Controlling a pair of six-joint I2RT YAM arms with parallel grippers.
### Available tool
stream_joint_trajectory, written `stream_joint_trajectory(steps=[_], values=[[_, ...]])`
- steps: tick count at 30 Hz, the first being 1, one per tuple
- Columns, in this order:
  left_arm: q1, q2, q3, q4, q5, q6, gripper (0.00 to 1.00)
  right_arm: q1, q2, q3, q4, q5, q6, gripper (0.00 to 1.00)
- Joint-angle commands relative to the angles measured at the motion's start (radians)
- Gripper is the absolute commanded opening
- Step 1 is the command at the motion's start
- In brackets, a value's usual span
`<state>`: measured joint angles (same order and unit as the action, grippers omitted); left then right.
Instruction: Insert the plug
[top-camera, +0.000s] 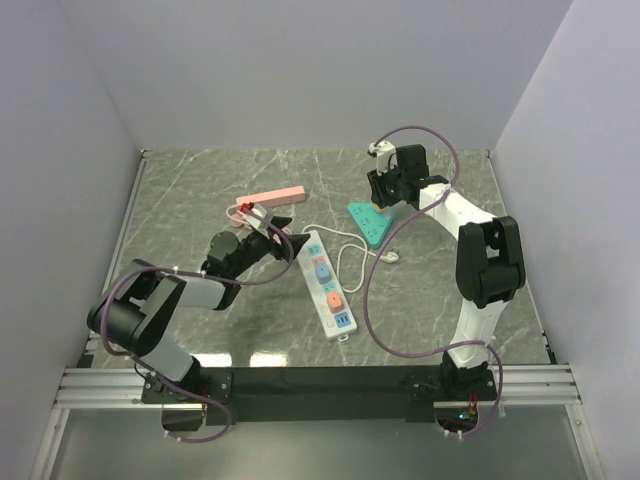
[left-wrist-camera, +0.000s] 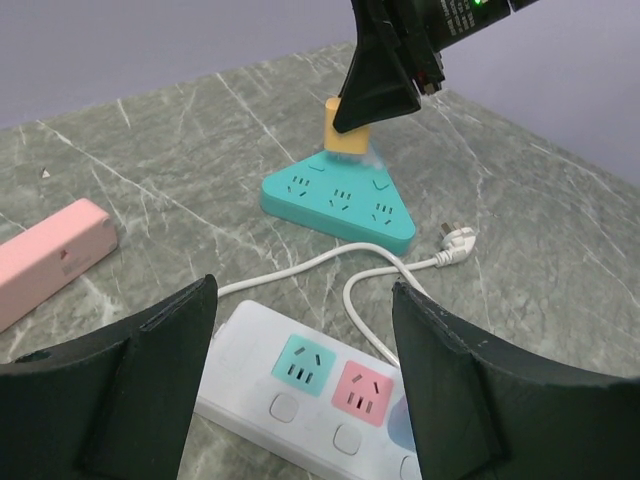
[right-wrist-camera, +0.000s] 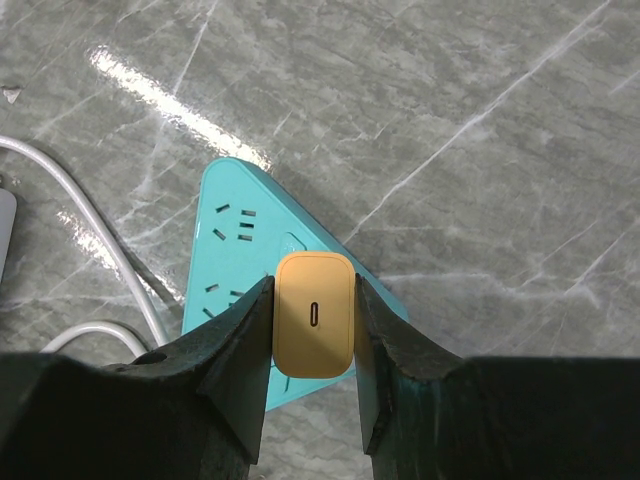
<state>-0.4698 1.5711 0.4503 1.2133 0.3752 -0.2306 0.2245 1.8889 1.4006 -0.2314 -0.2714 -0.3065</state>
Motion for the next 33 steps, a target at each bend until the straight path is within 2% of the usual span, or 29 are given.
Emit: stream_joint_trajectory(steps=[1,5,10,16,19,25,28,31,32,33], values=[[0.000,-0.052,0.042,-0.015,0.016,-0.001,0.77,-0.007,-0.056,0.006,0.043,-0.009,-0.025,0.00],[-0.001,-0.098,0.034,-0.076,-0.009,-0.003,0.76,-0.005,-0.041,0.021,0.066,-0.006,-0.045,0.00],[-0.001,-0.151,0.051,-0.181,-0.061,-0.001,0.76,-0.007,0.018,0.132,-0.028,0.012,-0.022,0.00],[-0.001,-0.210,0.031,-0.201,-0.110,-0.007,0.76,-0.007,-0.048,0.031,-0.028,-0.052,-0.039,0.00],[-0.001,-0.230,0.016,-0.186,-0.122,-0.015,0.77,-0.010,-0.065,0.026,-0.083,-0.077,-0.051,0.00],[-0.001,-0.217,0.028,-0.192,-0.101,-0.016,0.76,-0.010,-0.125,-0.014,-0.083,0.027,-0.006,0.00],[-0.004,-0.224,0.060,-0.293,-0.094,-0.049,0.76,-0.011,-0.180,0.012,-0.111,0.126,0.004,0.00],[-0.006,-0.247,0.071,-0.366,-0.088,-0.107,0.76,-0.005,-0.203,0.061,-0.129,0.080,0.021,0.00],[-0.007,-0.259,0.112,-0.412,-0.099,-0.118,0.76,-0.001,-0.200,0.076,-0.132,0.071,0.027,0.00],[-0.007,-0.267,0.145,-0.558,-0.146,-0.115,0.76,0.006,-0.194,0.113,-0.134,0.066,0.036,0.00]])
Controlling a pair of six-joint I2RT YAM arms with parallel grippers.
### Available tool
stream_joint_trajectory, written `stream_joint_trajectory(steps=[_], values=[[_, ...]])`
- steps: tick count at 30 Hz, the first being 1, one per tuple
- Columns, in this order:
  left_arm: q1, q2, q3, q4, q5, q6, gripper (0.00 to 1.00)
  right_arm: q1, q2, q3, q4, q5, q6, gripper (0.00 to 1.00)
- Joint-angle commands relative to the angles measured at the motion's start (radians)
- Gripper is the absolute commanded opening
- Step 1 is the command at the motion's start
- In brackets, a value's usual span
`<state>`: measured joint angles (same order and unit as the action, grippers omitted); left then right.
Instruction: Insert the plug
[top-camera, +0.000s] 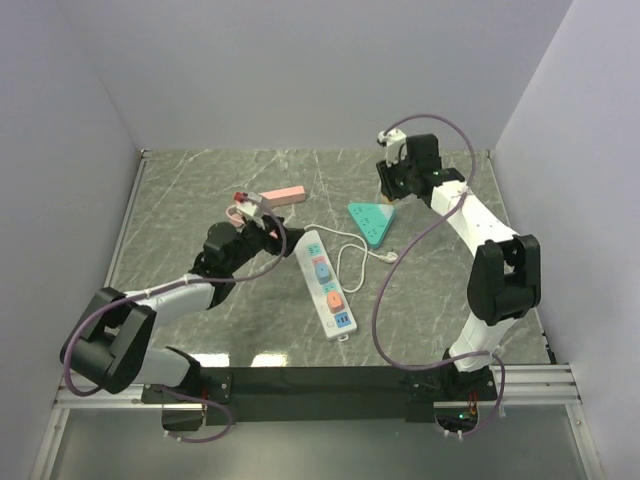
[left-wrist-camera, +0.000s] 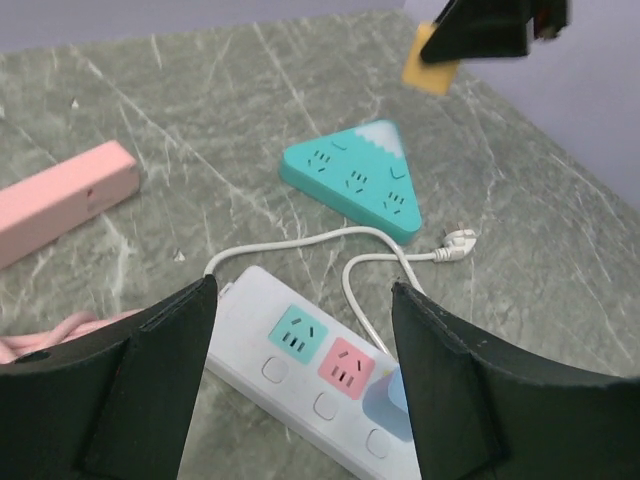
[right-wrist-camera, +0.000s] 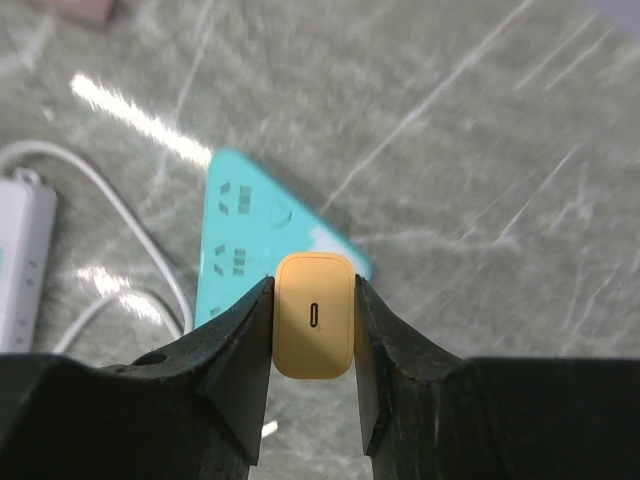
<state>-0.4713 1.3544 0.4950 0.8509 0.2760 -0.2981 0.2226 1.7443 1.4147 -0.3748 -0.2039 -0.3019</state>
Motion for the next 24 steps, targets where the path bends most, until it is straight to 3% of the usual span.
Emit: stream_joint_trajectory(steps=[1,4,6,11,14,20,24], values=[[-0.006,-0.052,0.141,-0.267,-0.073,-0.044,0.77,0.015,-0.026,0.125,-0.010,-0.012,0.033,0.00],[-0.004,-0.037,0.315,-0.517,-0.231,0.013,0.77,0.037,0.044,0.248,-0.079,-0.009,0.049,0.00],[0.005,-0.023,0.420,-0.599,-0.273,0.034,0.77,0.049,0.055,0.277,-0.081,-0.017,0.079,0.00],[0.045,0.063,0.595,-0.809,-0.247,0.053,0.78,0.069,-0.006,0.189,0.031,-0.086,0.208,0.00],[0.057,0.145,0.655,-0.826,-0.174,0.065,0.78,0.101,-0.017,0.118,0.089,-0.063,0.204,0.00],[0.108,0.421,1.017,-0.982,-0.081,0.120,0.78,0.118,0.052,0.168,0.018,-0.043,0.196,0.00],[0.138,0.567,1.214,-1.110,-0.017,0.131,0.77,0.119,0.104,0.260,-0.022,-0.155,0.216,0.00]])
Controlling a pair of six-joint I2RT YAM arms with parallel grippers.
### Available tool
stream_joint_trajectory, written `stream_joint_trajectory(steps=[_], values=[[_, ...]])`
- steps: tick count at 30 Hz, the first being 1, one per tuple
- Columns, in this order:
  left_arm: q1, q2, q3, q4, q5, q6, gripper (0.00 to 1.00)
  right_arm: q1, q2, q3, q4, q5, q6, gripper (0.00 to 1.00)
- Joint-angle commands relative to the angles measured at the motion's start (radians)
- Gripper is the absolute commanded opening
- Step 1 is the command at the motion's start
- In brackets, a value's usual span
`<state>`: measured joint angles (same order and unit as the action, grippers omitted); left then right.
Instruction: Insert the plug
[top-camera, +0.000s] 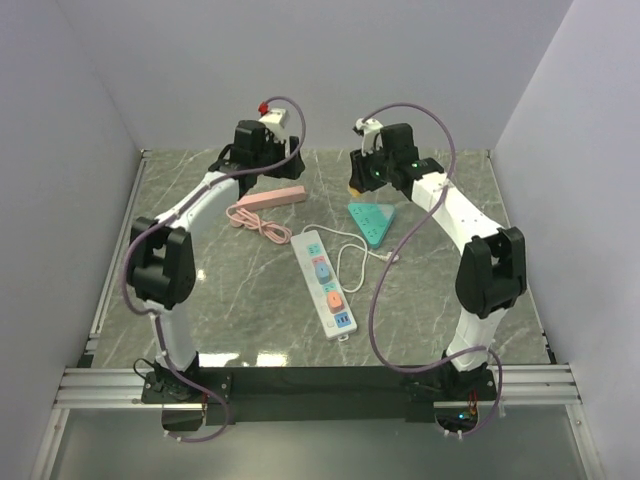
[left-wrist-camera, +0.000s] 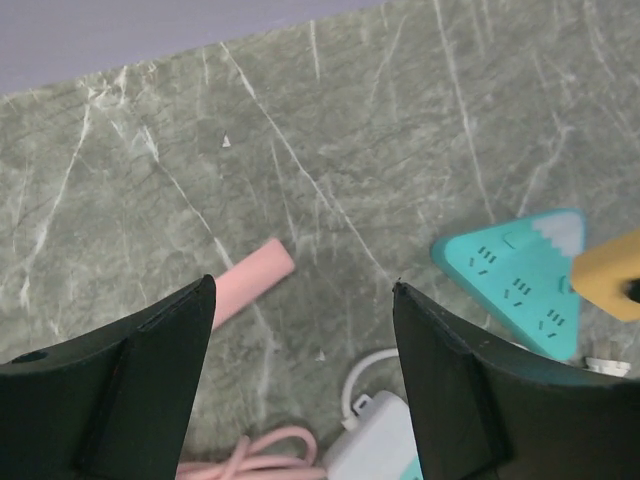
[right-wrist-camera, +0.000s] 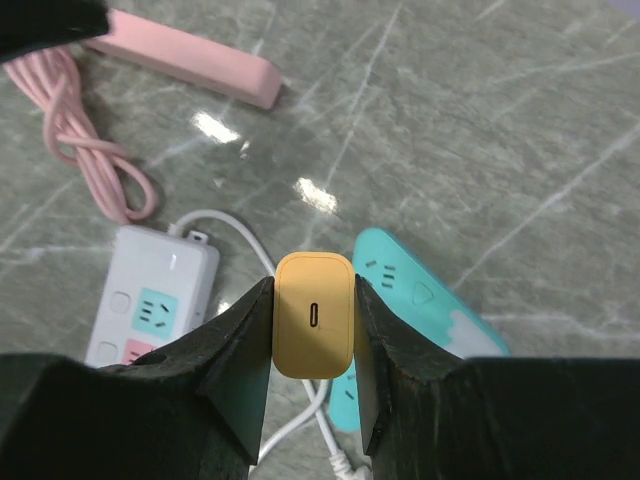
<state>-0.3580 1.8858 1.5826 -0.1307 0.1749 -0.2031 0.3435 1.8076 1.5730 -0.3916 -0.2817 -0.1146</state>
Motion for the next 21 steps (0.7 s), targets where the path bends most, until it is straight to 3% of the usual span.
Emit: stream_joint_trajectory(steps=[1,3,9,13,17,21], values=[[0.027,0.064,0.129,-0.129,0.096,0.031,0.77,-0.003,0.061,0.132,-0.054,-0.088,0.036,0.00],[0.027,0.070,0.119,-0.124,0.118,0.031,0.77,0.006,0.097,0.215,-0.127,-0.099,0.052,0.00],[0.019,0.003,-0.007,-0.052,0.192,-0.036,0.75,0.120,0.070,0.246,-0.197,-0.105,0.096,0.00],[0.007,-0.079,-0.077,-0.104,0.178,-0.099,0.75,0.167,0.056,0.275,-0.216,-0.131,0.168,0.00],[-0.004,-0.100,-0.058,-0.275,0.202,-0.130,0.73,0.224,0.052,0.283,-0.251,-0.074,0.199,0.00],[-0.004,-0.148,-0.069,-0.312,0.149,-0.226,0.73,0.267,-0.019,0.171,-0.196,0.039,0.230,0.00]])
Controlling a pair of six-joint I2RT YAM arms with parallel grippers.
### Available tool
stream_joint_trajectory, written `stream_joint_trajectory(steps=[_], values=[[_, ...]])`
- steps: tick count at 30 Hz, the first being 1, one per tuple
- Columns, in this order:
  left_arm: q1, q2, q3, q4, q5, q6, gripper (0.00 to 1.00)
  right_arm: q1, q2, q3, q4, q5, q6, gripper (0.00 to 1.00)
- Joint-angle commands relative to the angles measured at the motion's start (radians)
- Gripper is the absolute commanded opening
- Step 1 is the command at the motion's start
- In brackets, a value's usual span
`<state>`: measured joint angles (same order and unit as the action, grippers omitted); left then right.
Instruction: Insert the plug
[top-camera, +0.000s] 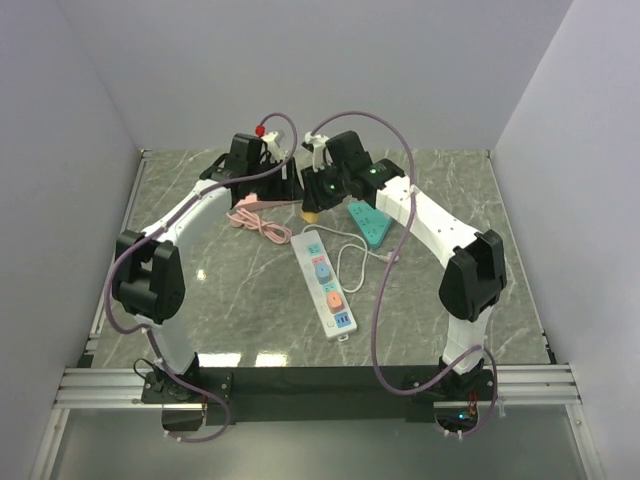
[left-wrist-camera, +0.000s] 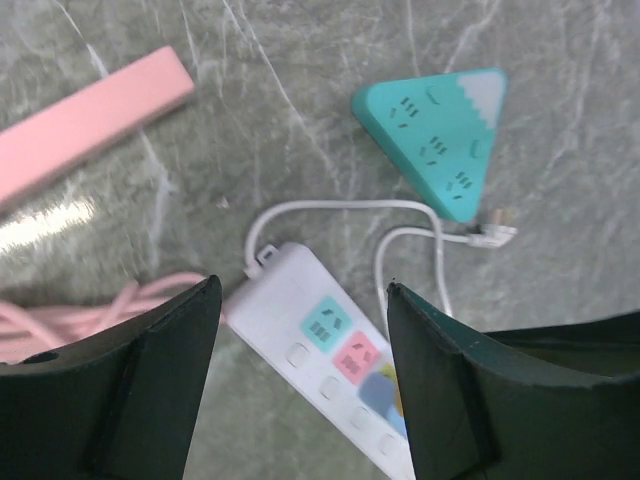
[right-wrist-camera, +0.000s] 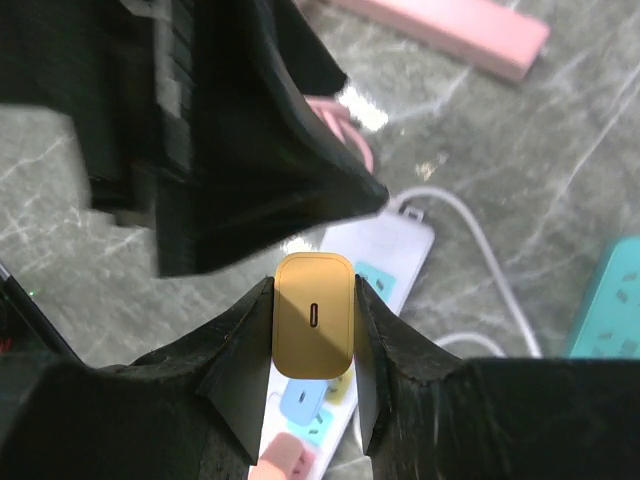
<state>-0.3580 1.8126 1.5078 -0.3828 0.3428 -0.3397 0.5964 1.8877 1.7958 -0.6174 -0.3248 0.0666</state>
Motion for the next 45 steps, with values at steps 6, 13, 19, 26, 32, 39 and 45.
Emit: stream_joint_trajectory(steps=[6,13,19,26,32,39,45], values=[[-0.002,-0.042,0.034,-0.181,-0.014,-0.183,0.73,0.014,-0.070,-0.015,-0.021,0.112,0.052,0.00],[-0.002,0.014,0.069,-0.278,-0.031,-0.268,0.72,0.016,0.004,0.010,-0.030,0.086,0.056,0.00],[-0.009,0.022,0.020,-0.306,-0.014,-0.286,0.72,0.019,0.039,0.021,-0.042,0.059,0.105,0.00],[-0.004,-0.010,-0.105,-0.300,-0.054,-0.321,0.72,0.032,-0.001,-0.091,-0.015,0.056,0.131,0.00],[-0.007,-0.033,-0.159,-0.234,-0.045,-0.328,0.72,0.046,-0.009,-0.125,-0.019,0.090,0.118,0.00],[-0.009,0.016,-0.155,-0.182,0.001,-0.340,0.72,0.089,0.050,-0.078,-0.034,0.187,0.148,0.00],[-0.021,0.056,-0.141,-0.185,0.030,-0.352,0.71,0.098,0.027,-0.124,-0.021,0.181,0.153,0.00]])
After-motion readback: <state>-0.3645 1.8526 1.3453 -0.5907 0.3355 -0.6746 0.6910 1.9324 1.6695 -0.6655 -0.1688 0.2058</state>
